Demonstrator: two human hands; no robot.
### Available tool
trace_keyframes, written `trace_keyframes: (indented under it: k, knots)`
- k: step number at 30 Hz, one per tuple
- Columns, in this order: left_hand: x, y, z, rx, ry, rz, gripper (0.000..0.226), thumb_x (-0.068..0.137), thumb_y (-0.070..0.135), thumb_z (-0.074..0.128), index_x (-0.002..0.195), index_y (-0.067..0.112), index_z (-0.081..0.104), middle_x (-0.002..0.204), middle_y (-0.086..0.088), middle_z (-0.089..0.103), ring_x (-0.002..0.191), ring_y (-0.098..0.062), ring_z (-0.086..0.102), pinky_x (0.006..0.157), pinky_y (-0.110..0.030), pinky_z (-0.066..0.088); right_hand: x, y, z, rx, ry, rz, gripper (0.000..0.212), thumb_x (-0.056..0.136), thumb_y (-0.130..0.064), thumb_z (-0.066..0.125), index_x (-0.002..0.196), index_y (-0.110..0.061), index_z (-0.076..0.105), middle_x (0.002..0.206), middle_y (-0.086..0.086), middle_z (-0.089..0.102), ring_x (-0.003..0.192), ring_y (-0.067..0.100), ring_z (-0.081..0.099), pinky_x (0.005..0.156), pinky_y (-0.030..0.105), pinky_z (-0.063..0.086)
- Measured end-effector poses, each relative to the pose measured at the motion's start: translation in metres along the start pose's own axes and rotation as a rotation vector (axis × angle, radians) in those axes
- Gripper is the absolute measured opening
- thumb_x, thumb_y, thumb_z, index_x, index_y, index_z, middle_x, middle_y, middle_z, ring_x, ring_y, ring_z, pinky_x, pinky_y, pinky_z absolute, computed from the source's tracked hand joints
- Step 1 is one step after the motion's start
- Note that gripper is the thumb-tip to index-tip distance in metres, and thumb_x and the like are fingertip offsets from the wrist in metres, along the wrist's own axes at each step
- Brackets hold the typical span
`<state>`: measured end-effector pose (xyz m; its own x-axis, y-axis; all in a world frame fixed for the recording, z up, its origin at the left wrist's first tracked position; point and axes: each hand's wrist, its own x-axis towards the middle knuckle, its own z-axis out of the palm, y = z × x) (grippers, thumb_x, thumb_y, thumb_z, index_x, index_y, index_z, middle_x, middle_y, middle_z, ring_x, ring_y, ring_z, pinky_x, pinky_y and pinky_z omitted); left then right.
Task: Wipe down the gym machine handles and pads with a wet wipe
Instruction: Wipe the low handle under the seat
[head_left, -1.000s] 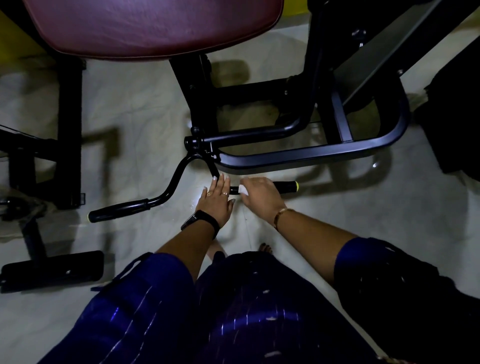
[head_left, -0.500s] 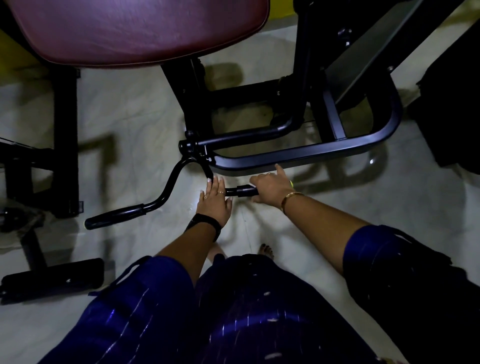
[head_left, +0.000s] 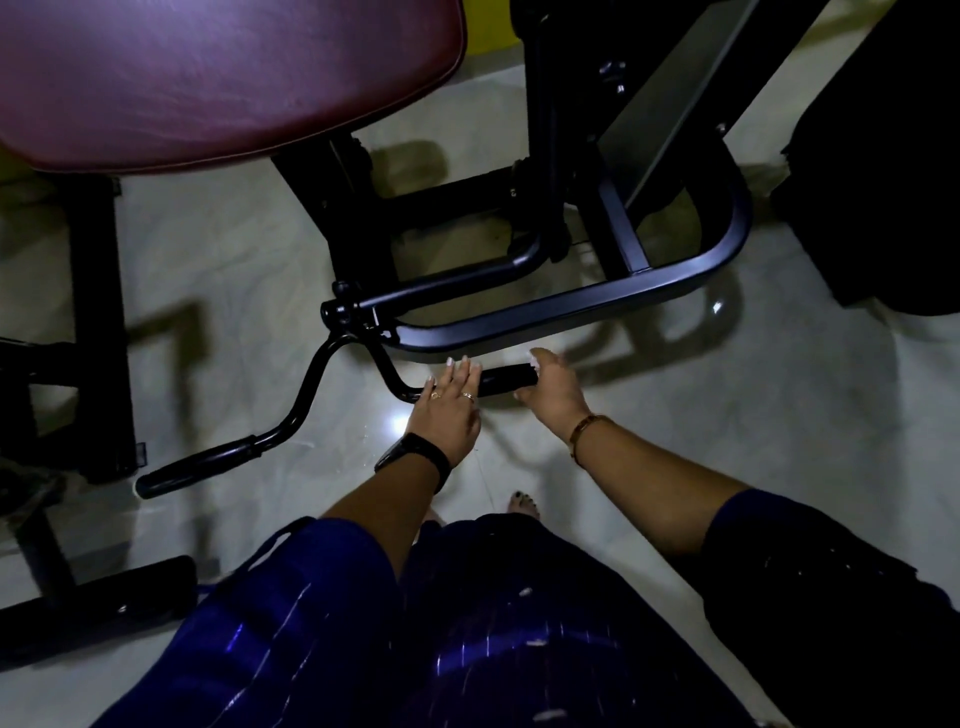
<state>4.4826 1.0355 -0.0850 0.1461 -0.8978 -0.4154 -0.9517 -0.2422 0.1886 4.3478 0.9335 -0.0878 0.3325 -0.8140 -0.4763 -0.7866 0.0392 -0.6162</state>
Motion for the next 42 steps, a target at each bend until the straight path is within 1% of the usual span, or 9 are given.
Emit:
trace_keyframes:
  k: [7, 12, 18, 23, 28, 33, 36, 39, 42]
  knots:
    - [0.005, 0.000, -0.002, -0.088, -0.021, 0.001, 0.061, 0.104, 0.026, 0.035, 0.156, 0.013, 0.006, 0.164, -0.006, 0.007, 0.151, -0.021, 0.002, 0.120, -0.035, 0.005, -0.007, 0.004, -0.004, 0.174, 0.178, 0.193, 0.030, 0.092, -0.007, 0.052, 0.120, -0.007, 0.064, 0.114, 0.016, 0.067, 0.105, 0.033, 0.062, 0.086, 0.030, 0.049]
    - [0.013, 0.004, -0.009, -0.394, 0.031, -0.097, 0.048, 0.105, 0.024, 0.037, 0.151, 0.011, 0.033, 0.157, -0.011, 0.032, 0.149, -0.025, 0.018, 0.120, -0.037, 0.015, -0.010, -0.001, -0.021, 0.531, 0.274, 0.300, 0.026, 0.090, -0.004, 0.052, 0.113, -0.008, 0.064, 0.098, 0.006, 0.066, 0.089, 0.023, 0.063, 0.080, 0.029, 0.052]
    - [0.012, 0.015, -0.034, -0.798, 0.059, -0.309, 0.042, 0.105, 0.029, 0.038, 0.143, 0.012, 0.048, 0.148, -0.012, 0.046, 0.140, -0.027, 0.037, 0.112, -0.030, 0.030, -0.008, -0.021, -0.042, 1.068, 0.099, 0.281, 0.033, 0.091, 0.010, 0.037, 0.119, 0.002, 0.052, 0.105, 0.017, 0.058, 0.097, 0.032, 0.059, 0.081, 0.040, 0.052]
    - [0.019, 0.021, -0.056, -1.201, 0.113, -0.482, 0.043, 0.103, 0.038, 0.043, 0.128, 0.008, 0.060, 0.135, -0.011, 0.056, 0.130, -0.027, 0.047, 0.106, -0.032, 0.035, -0.012, -0.042, -0.051, 1.084, -0.018, 0.205, 0.028, 0.091, 0.010, 0.036, 0.090, -0.011, 0.054, 0.089, 0.010, 0.058, 0.080, 0.021, 0.060, 0.069, 0.030, 0.053]
    - [0.030, 0.024, -0.078, -1.562, 0.076, -0.448, 0.040, 0.101, 0.042, 0.045, 0.106, 0.009, 0.065, 0.104, -0.008, 0.068, 0.107, -0.025, 0.061, 0.092, -0.033, 0.049, -0.013, -0.064, -0.053, 1.067, -0.038, 0.119, 0.030, 0.089, 0.012, 0.041, 0.087, -0.013, 0.056, 0.086, 0.009, 0.062, 0.079, 0.020, 0.061, 0.069, 0.032, 0.052]
    - [0.022, 0.032, -0.095, -1.675, 0.163, -0.430, 0.017, 0.099, 0.018, 0.056, 0.084, 0.011, 0.060, 0.053, 0.010, 0.061, 0.049, -0.003, 0.058, 0.047, -0.013, 0.044, -0.014, -0.078, -0.052, 1.033, -0.056, 0.096, 0.024, 0.090, 0.010, 0.047, 0.090, -0.011, 0.058, 0.097, 0.013, 0.063, 0.089, 0.024, 0.062, 0.074, 0.031, 0.053]
    - [0.015, 0.027, -0.098, -1.643, 0.184, -0.383, 0.006, 0.095, 0.002, 0.057, 0.094, 0.005, 0.062, 0.057, 0.009, 0.065, 0.048, -0.001, 0.055, 0.048, -0.012, 0.043, -0.017, -0.088, -0.050, 1.079, -0.072, 0.065, 0.021, 0.094, 0.009, 0.047, 0.090, -0.010, 0.055, 0.094, 0.012, 0.061, 0.084, 0.021, 0.062, 0.071, 0.028, 0.054]
    - [0.008, 0.016, -0.103, -1.620, 0.258, -0.404, 0.027, 0.092, -0.008, 0.056, 0.119, -0.005, 0.057, 0.060, 0.007, 0.067, 0.042, 0.000, 0.054, 0.047, -0.013, 0.043, -0.019, -0.104, -0.045, 1.080, -0.097, 0.026, 0.018, 0.093, 0.011, 0.046, 0.096, -0.006, 0.053, 0.092, 0.012, 0.059, 0.088, 0.026, 0.060, 0.075, 0.033, 0.053]
    - [-0.003, 0.005, -0.110, -1.654, 0.343, -0.410, 0.034, 0.091, -0.013, 0.053, 0.124, -0.007, 0.054, 0.064, 0.005, 0.070, 0.054, -0.004, 0.064, 0.059, -0.015, 0.052, -0.020, -0.119, -0.038, 0.960, -0.114, -0.001, 0.021, 0.090, 0.011, 0.048, 0.093, -0.008, 0.054, 0.100, 0.018, 0.060, 0.092, 0.028, 0.058, 0.075, 0.033, 0.051]
